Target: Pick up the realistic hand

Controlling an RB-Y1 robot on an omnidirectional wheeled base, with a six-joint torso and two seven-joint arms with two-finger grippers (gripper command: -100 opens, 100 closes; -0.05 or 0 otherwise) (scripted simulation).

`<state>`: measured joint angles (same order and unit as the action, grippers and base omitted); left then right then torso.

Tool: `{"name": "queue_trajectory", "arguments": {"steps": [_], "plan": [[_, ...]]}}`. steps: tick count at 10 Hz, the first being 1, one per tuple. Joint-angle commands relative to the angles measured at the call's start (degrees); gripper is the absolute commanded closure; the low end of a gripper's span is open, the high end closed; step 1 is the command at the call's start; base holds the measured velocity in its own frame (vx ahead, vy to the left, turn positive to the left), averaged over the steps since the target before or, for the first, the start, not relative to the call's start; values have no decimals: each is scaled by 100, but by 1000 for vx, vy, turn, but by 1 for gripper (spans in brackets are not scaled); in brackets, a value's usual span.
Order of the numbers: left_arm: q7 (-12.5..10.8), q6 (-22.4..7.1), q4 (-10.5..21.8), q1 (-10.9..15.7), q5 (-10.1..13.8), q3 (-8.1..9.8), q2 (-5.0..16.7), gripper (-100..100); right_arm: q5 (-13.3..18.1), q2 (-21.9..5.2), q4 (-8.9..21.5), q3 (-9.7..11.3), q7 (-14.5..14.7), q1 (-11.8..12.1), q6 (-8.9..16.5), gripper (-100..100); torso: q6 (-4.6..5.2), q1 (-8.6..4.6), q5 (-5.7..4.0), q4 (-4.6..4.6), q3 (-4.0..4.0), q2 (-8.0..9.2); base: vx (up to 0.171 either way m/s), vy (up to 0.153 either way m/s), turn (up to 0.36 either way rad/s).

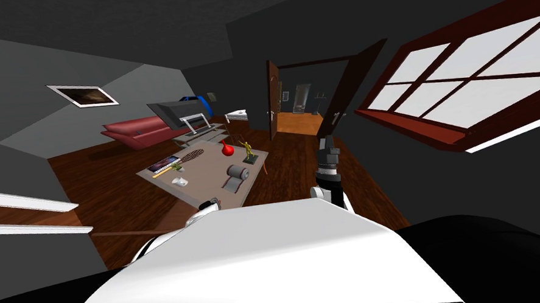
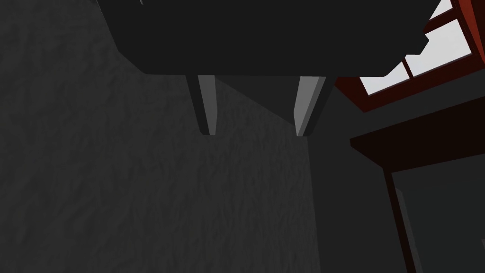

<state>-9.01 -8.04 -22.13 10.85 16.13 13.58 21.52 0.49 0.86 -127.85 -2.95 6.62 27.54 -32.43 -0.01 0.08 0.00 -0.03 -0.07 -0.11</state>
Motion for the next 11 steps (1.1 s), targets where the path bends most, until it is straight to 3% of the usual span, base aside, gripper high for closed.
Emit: {"name": "queue_trajectory", "arguments": {"steps": [1, 5, 6, 7, 10, 11], "plan": [[0, 0, 0, 0, 0, 0, 0, 100, 0, 0, 0, 0, 0, 0, 0, 0, 0, 0, 0, 0, 0, 0, 0, 0, 0], [-9, -3, 0, -1, 4, 5, -3, 100, 0, 0, 0, 0, 0, 0, 0, 0, 4, -7, -5, 3, 8, 13, 0, 0, 0], [-9, -3, 1, -2, 4, 5, -4, 0, 0, 0, 0, 0, 0, 0, 0, 0, 4, -8, -6, 4, 9, 14, 0, 0, 0], [-18, -174, -120, 27, -18, 38, 54, 100, 0, 0, 0, 0, 0, 0, 0, 0, 4, -9, -7, 4, 9, 14, -47, -34, -48], [-50, -360, -303, 15, -57, 92, 92, 100, 0, 1, 0, 1, 0, -2, 0, 0, 3, -33, -13, 9, 29, 52, -80, -45, -22], [-43, -357, -281, 21, -42, 83, 94, 0, 0, 1, 0, 1, 0, -1, 0, 0, 3, -24, -13, 9, 23, 38, -8, -5, 2]]}}
